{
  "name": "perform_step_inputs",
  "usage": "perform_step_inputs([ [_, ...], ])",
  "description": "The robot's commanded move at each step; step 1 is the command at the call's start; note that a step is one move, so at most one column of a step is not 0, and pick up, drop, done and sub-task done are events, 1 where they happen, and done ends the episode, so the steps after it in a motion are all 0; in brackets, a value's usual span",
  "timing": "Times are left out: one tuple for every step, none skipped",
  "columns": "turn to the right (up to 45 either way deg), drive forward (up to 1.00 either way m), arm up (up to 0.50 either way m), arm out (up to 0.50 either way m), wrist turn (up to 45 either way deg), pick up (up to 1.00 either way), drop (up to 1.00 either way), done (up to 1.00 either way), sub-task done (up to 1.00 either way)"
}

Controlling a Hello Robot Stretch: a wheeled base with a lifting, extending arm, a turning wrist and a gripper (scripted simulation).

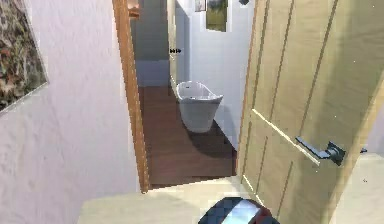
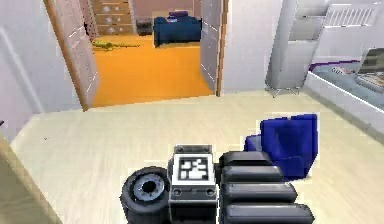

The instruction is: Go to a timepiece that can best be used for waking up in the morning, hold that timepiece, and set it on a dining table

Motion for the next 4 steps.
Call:
perform_step_inputs([
  [0.0, 1.00, 0.00, 0.00, 0.0, 0.00, 0.00, 0.00, 0.00],
  [6.0, 0.00, 0.00, 0.00, 0.0, 0.00, 0.00, 0.00, 0.00],
  [0.0, 0.45, 0.00, 0.00, 0.0, 0.00, 0.00, 0.00, 0.00],
  [-45.0, 0.00, 0.00, 0.00, 0.0, 0.00, 0.00, 0.00, 0.00],
])
